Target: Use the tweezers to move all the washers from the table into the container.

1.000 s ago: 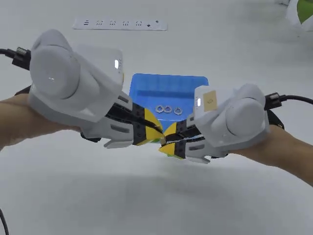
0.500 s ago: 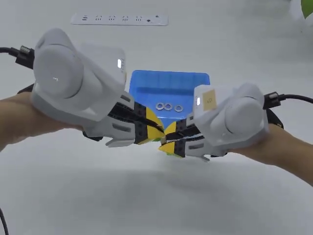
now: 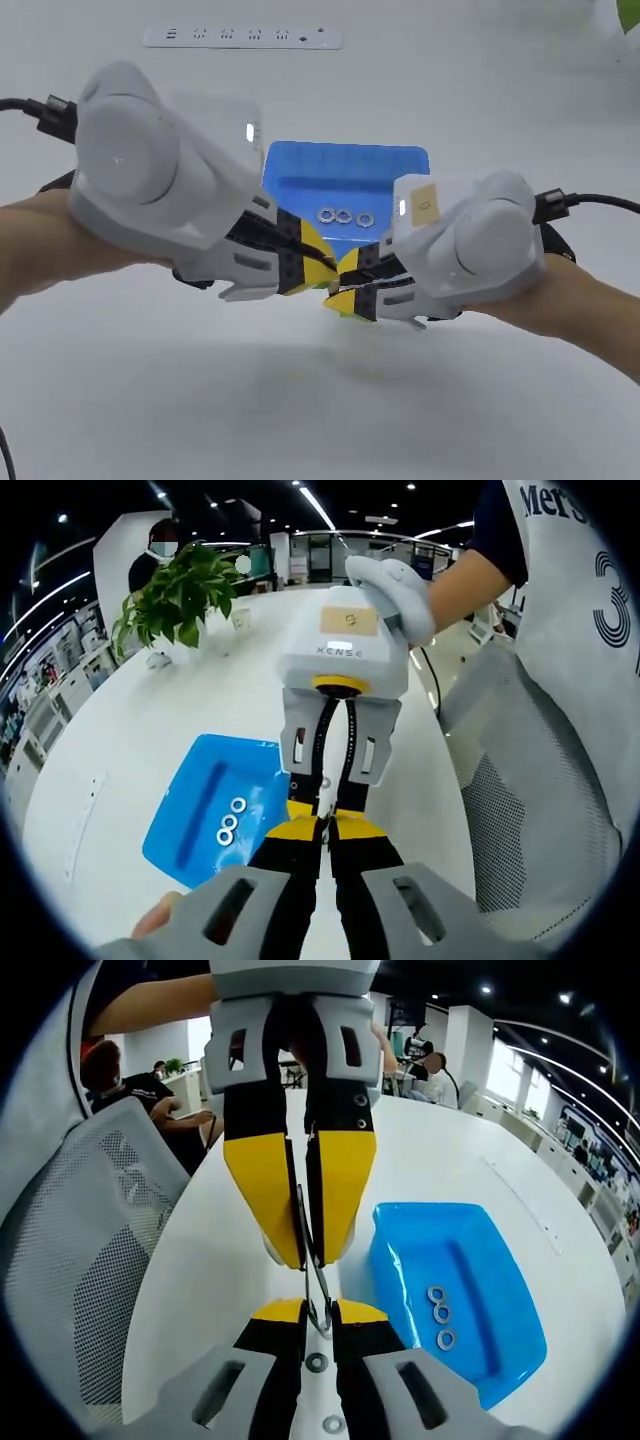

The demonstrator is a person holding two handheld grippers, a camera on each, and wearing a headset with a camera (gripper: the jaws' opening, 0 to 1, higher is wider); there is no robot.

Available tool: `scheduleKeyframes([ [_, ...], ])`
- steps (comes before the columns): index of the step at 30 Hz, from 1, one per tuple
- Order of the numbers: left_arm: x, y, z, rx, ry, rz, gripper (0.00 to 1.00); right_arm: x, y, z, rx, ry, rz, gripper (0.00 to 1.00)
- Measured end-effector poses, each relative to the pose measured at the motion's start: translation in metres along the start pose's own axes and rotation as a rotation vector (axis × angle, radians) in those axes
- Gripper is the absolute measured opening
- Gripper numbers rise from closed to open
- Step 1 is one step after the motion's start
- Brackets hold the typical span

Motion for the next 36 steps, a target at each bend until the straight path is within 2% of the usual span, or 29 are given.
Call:
scheduleKeyframes([
  [14,0.003,0.001,-0.003,-0.016,0.0,0.016,0.07,0.0,-0.001,0.001,0.013,-0.009,-0.007,0.1],
  [17,0.003,0.001,-0.001,-0.003,0.006,0.009,0.07,0.0,-0.001,0.0,0.028,-0.011,-0.014,0.1],
  [23,-0.002,0.0,0.004,-0.011,0.003,0.004,0.07,0.0,0.003,-0.005,-0.004,-0.003,-0.018,0.1],
  [29,-0.011,0.007,0.007,-0.023,0.004,0.017,0.07,-0.006,0.015,-0.006,0.0,-0.009,-0.011,0.1],
  [36,-0.027,0.019,0.009,0.004,0.036,0.031,0.07,-0.018,0.03,-0.004,-0.033,-0.034,0.003,0.1],
])
Point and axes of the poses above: the centre of the closed fingertips' face, and the gripper's own axes: x roughly forward along the fingers, z roughly to its right, y roughly out of its top, the point moved 2 cm from there along -x, roughly backward along the fingers, and after that the axes turned 6 degrees about -y, right-handed, at the moved point
